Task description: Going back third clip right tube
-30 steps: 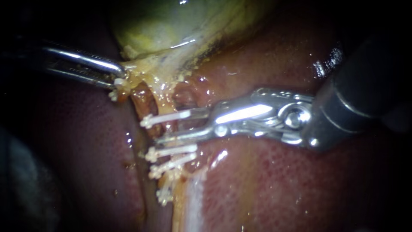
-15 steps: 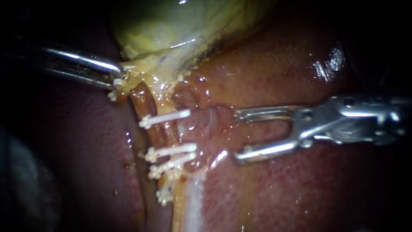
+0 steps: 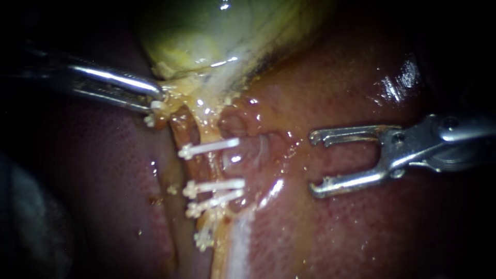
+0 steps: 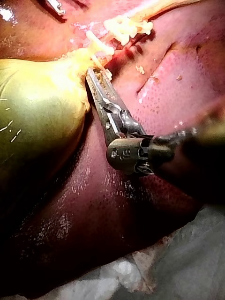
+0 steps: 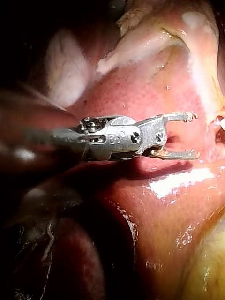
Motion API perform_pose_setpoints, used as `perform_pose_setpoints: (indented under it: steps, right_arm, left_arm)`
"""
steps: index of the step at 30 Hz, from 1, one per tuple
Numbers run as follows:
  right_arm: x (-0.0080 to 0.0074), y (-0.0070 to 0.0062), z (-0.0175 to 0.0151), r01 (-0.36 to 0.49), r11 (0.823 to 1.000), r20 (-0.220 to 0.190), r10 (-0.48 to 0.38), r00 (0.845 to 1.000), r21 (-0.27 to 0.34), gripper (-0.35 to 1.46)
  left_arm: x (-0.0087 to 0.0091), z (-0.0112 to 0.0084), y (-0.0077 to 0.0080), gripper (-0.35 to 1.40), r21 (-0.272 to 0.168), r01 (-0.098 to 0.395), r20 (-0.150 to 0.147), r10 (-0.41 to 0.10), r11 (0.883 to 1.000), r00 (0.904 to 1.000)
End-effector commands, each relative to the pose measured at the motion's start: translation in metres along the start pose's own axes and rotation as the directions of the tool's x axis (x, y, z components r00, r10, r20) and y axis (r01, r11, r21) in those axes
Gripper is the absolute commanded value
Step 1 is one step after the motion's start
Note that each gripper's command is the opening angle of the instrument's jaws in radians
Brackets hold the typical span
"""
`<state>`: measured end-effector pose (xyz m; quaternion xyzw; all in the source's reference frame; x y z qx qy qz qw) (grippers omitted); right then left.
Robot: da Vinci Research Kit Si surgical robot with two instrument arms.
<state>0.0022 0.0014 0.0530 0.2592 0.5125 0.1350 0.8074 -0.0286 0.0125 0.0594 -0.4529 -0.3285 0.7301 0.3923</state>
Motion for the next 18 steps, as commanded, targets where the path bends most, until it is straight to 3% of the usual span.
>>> perform_pose_setpoints:
  steps: [1,9,18]
  right_arm:
    - [0.0000,0.0000,-0.0001,-0.001,1.000,-0.001,0.001,1.000,-0.001,0.50]
    - [0.0001,0.0000,-0.0004,0.004,1.000,-0.001,-0.004,1.000,0.000,0.50]
    - [0.0009,0.0002,-0.0005,0.028,1.000,-0.006,-0.028,1.000,-0.002,0.50]
  left_arm:
    - [-0.0003,0.0006,-0.0002,-0.35,0.002,-0.001,0.005,0.001,1.000,1.0000]
    - [-0.0017,0.0040,-0.0013,-0.35,-0.006,-0.008,0.019,0.008,1.000,0.9998]
    - [-0.0014,0.0036,-0.0013,-0.35,-0.009,-0.007,0.021,0.007,1.000,0.9998]
